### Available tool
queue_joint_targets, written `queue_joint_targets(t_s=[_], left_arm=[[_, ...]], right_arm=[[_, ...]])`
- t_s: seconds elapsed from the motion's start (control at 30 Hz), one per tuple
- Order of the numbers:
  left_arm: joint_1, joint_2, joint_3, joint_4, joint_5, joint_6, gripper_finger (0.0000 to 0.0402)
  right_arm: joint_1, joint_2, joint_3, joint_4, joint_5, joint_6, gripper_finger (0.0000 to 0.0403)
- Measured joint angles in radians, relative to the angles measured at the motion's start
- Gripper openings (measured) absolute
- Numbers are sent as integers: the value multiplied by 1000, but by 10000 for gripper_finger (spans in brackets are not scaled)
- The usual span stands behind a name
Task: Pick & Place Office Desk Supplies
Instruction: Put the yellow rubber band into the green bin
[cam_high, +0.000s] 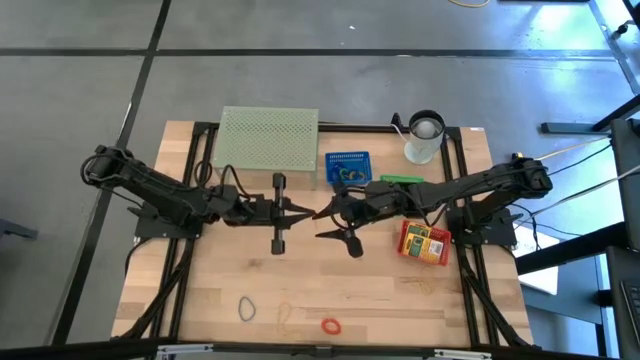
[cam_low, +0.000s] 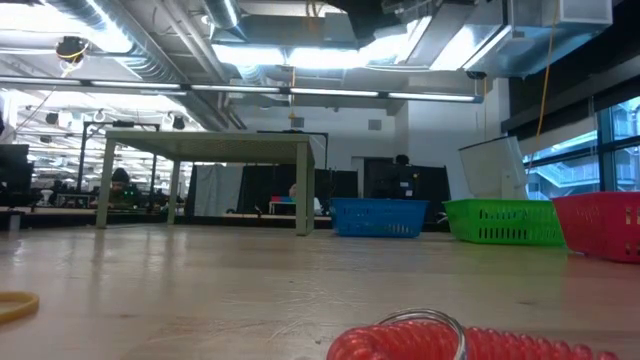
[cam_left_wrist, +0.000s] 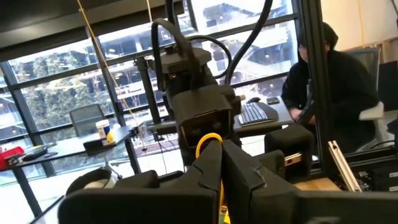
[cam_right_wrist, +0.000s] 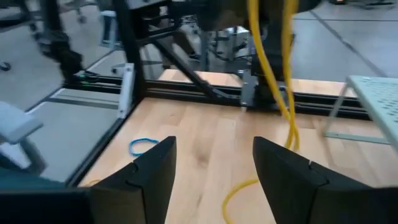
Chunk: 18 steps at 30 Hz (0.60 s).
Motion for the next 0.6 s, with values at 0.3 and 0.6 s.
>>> queue_joint_targets(t_s=[0.3,0.6], left_arm=[[-3,0,0,-1,7,-1,2],[-3,0,0,-2,34,0,2]], right_arm=[[0,0,0,0,187,-2,215],[0,0,0,-1,246,-2,215]])
